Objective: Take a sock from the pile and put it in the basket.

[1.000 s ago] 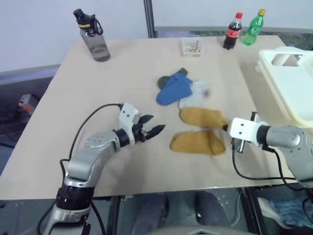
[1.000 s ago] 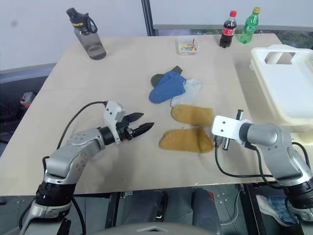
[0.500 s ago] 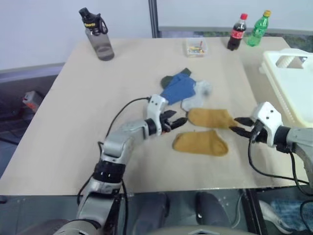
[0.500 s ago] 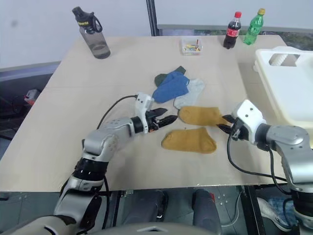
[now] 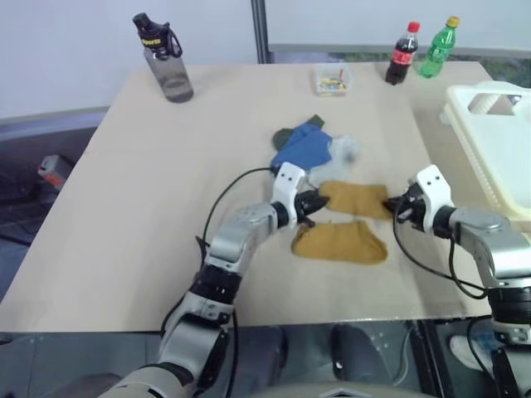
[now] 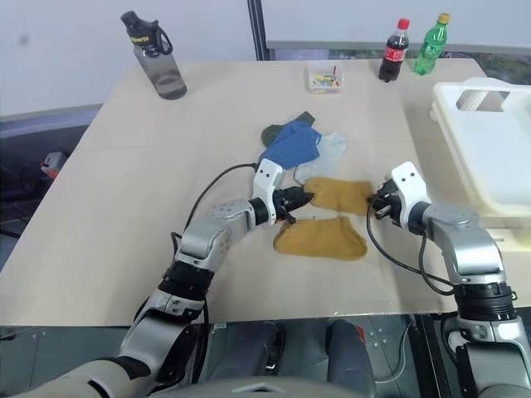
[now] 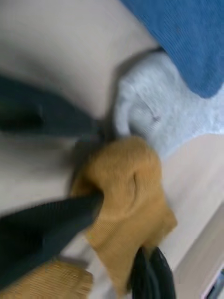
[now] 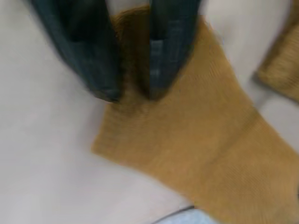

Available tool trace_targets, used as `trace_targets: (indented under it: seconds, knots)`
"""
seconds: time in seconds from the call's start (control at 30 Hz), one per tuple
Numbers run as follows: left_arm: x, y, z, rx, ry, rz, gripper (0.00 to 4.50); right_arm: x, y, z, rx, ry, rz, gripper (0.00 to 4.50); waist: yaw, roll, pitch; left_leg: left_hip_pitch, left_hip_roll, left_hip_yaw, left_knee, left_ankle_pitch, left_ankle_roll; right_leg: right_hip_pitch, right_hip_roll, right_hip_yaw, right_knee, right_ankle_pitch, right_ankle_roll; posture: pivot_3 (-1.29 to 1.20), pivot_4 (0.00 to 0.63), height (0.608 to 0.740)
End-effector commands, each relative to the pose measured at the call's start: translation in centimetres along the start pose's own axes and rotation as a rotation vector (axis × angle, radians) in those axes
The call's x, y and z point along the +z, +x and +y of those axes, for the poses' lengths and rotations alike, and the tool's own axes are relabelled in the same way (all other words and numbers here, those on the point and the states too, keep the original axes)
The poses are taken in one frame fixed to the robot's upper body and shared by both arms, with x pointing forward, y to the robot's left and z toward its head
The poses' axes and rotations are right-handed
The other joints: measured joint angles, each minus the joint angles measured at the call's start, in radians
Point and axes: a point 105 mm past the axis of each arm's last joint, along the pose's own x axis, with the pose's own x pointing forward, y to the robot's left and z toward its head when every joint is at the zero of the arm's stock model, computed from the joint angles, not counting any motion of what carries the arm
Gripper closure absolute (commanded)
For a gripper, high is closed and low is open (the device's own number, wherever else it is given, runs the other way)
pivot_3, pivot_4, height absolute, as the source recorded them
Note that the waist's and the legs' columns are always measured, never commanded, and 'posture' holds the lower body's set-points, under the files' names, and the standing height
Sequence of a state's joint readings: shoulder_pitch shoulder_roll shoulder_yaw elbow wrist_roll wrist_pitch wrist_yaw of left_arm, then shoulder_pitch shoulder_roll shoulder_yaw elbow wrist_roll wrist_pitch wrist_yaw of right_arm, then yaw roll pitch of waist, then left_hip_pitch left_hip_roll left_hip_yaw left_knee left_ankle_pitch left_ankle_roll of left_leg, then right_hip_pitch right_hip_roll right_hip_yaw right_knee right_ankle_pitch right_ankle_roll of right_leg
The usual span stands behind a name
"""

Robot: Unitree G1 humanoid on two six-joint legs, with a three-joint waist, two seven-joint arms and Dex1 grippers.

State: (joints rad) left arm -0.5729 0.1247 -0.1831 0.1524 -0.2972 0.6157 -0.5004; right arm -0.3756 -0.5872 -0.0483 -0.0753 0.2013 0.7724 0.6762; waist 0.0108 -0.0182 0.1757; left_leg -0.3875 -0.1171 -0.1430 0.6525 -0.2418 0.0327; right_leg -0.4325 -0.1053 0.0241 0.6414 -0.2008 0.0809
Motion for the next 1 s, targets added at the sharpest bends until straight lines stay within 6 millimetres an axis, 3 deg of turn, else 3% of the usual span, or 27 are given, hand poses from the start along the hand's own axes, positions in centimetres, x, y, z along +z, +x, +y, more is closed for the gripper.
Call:
trace_targets:
  seconds: [0.03,0.2,0.37,0.47,0.7,1.0]
  knots:
    - [1.4,-0.4,-0.2,-0.022,0.000,-0.069,4.34,0.3,-0.3,-0.1,-0.010,-0.027,-0.006,4.50,0.000,0.000,0.000,0.000,0.000,0.000,0.000,0.000,0.000,0.000,0.000,0.000,0.000,0.000,0.000,0.00,0.150,0.740]
    - [2.4,-2.4,-0.7,-0.097,-0.017,-0.137,4.34,2.7,-2.1,0.1,-0.020,-0.056,-0.088,4.50,0.000,0.000,0.000,0.000,0.000,0.000,0.000,0.000,0.000,0.000,0.000,0.000,0.000,0.000,0.000,0.00,0.150,0.740]
    - [3.9,-6.3,-1.5,-0.204,-0.030,-0.197,4.34,5.7,-4.8,2.6,0.032,-0.075,-0.191,4.50,-0.006,0.000,0.000,-0.007,0.001,0.000,0.000,0.000,0.000,-0.007,0.000,0.000,0.001,0.000,0.000,0.00,0.150,0.740]
    - [4.3,-8.5,-1.6,-0.227,-0.034,-0.193,4.34,6.6,-6.2,4.2,0.051,-0.068,-0.216,4.50,-0.002,0.001,0.000,-0.008,0.001,-0.001,0.001,0.000,0.000,-0.008,0.000,0.000,0.001,0.000,0.000,0.00,0.150,0.740]
    - [3.0,-12.1,-2.0,-0.201,-0.062,-0.109,4.34,4.9,-7.3,7.3,0.069,-0.043,-0.163,4.50,0.003,0.001,0.000,-0.008,0.001,-0.001,0.001,0.000,0.000,-0.008,0.000,-0.001,0.001,0.000,0.000,0.00,0.150,0.740]
    - [-0.6,-12.1,-1.7,-0.160,-0.020,0.036,4.34,1.8,-6.3,8.1,0.091,-0.046,-0.042,4.50,0.002,0.001,-0.001,-0.007,0.001,0.000,0.001,-0.001,0.001,-0.006,0.000,0.000,0.001,0.000,0.000,0.00,0.150,0.740]
